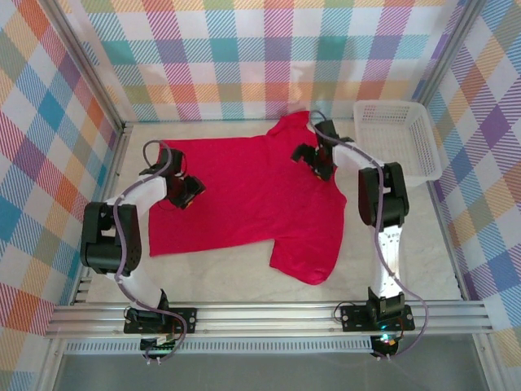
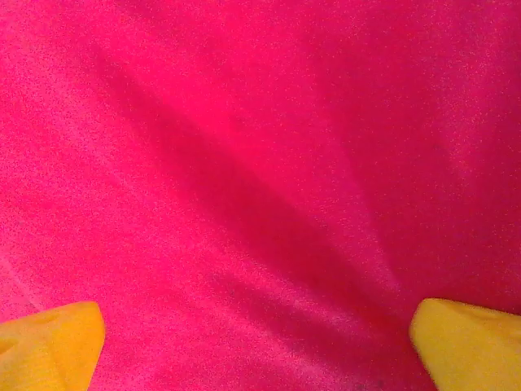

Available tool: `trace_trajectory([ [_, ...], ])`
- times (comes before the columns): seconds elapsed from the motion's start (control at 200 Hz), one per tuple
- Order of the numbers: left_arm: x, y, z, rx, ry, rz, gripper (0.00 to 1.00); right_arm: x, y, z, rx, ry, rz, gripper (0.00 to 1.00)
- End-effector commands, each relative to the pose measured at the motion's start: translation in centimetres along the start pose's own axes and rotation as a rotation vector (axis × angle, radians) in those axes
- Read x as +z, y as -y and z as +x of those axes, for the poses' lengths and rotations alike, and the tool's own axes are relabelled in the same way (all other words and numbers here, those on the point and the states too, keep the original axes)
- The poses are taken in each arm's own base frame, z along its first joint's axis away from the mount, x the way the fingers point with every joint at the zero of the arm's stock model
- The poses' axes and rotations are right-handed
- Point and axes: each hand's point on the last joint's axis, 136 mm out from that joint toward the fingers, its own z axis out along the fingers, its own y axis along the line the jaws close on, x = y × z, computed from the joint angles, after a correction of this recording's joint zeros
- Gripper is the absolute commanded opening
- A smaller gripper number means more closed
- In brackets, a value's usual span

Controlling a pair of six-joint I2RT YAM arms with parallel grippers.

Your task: Fold the inside-out t-shirt

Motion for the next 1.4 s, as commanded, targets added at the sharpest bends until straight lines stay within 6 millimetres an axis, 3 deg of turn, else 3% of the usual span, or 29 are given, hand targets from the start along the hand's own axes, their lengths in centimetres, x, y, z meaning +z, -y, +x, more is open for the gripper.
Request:
trace_trajectory([
  [0.0, 0.6, -2.0, 1.4, 0.011, -0.016, -0.056, 0.52, -0.3, 5.5, 4.5, 0.059, -0.061, 0.138, 1.00],
  [0.1, 0.2, -3.7, 2.6, 0.014, -0.027, -0.091, 0.52, -2.0, 9.8, 7.2, 0.102, -0.079, 0.243, 1.00],
  [0.21, -1.0, -4.5, 3.6, 0.017, -0.027, -0.098, 0.52, -3.7, 11.0, 7.7, 0.098, -0.058, 0.268, 1.00],
  [0.28, -2.2, -4.1, 3.4, 0.032, -0.015, -0.094, 0.52, -4.9, 9.8, 6.5, 0.070, -0.038, 0.258, 1.00],
  [0.42, -4.9, -2.7, 1.6, 0.080, 0.053, -0.093, 0.52, -7.4, 4.2, 3.0, 0.031, 0.038, 0.108, 1.00],
  [0.53, -5.1, -2.2, 0.3, 0.095, 0.098, -0.101, 0.52, -7.6, 0.9, 0.5, 0.005, 0.109, 0.013, 0.99],
  [0.665, -3.3, -1.5, -0.2, 0.056, 0.066, -0.074, 0.52, -6.8, -0.1, 0.7, 0.003, 0.052, 0.004, 0.92],
  [0.77, -2.8, -0.2, -1.2, 0.040, 0.063, -0.040, 0.52, -6.5, 1.3, 1.9, -0.010, 0.016, 0.061, 0.95],
  [0.86, -2.5, 2.0, -2.9, 0.035, 0.072, 0.003, 0.52, -5.5, 2.9, 1.5, -0.027, 0.027, 0.122, 0.97],
  [0.94, -1.6, 3.8, -5.1, 0.038, 0.095, 0.022, 0.52, -3.8, 3.1, 0.1, -0.033, 0.029, 0.115, 0.97],
  [1.11, 1.9, 5.5, -9.3, -0.009, 0.088, 0.020, 0.51, 0.1, 1.6, -3.3, -0.036, -0.010, 0.102, 0.97],
  [1.275, 7.3, 4.6, -12.3, -0.079, 0.061, -0.001, 0.51, 3.0, 0.8, -6.2, 0.001, -0.016, 0.134, 0.97],
  [1.395, 9.9, 3.2, -15.3, -0.111, 0.075, -0.038, 0.50, 4.8, 1.2, -8.8, 0.041, 0.005, 0.143, 0.96],
])
